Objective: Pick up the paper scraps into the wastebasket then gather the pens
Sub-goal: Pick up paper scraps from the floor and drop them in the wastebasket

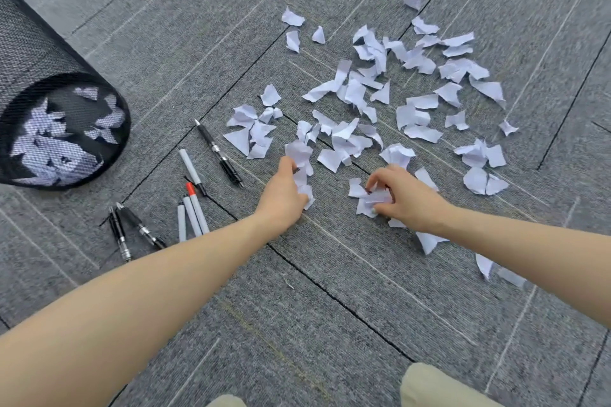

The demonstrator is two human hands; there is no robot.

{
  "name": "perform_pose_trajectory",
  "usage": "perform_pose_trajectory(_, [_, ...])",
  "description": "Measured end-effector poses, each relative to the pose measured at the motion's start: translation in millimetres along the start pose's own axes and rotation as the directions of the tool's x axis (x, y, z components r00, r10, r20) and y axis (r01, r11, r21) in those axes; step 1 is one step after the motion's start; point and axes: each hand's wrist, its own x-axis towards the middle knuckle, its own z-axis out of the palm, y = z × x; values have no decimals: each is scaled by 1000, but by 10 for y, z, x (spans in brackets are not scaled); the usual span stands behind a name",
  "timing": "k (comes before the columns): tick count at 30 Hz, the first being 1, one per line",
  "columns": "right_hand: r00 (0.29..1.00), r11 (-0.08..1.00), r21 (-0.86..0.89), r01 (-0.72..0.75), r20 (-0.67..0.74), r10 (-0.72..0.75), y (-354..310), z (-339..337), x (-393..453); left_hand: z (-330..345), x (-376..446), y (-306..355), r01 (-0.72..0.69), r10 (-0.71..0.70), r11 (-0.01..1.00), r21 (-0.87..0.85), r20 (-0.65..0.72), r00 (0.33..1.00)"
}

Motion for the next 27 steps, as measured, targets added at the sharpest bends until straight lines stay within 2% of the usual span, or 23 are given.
perform_pose_trajectory(4, [996,999,-50,-18,-91,14,4,22,-51,12,-47,7,-29,31,999,38,-54,998])
perform_pose_trajectory(9, [998,1000,-15,-16,-59,15,-35,28,-64,15,-71,3,-23,30,996,91,-75,997])
perform_pose_trajectory(15, [998,995,-101,2,-67,-9,-131,15,-106,-24,-135,-25,-142,149,963,228,-16,989])
perform_pose_trajectory(18, [998,995,-101,10,-68,-17,-141,39,-107,-90,-168,-75,-152,149,967,206,31,988])
perform_pose_trajectory(20, [999,997,-74,8,-44,-12,-151,44,-90,-154,-194,-83,-152,146,962,227,43,988])
perform_pose_trajectory(24, [1000,995,95,19,-21,-17,-265,2,-7,-276,-216,-55,-132,121,968,213,65,991])
perform_pose_trajectory(27, [999,995,90,30,16,-32,-343,41,73,-334,-227,-64,-90,82,982,165,55,995])
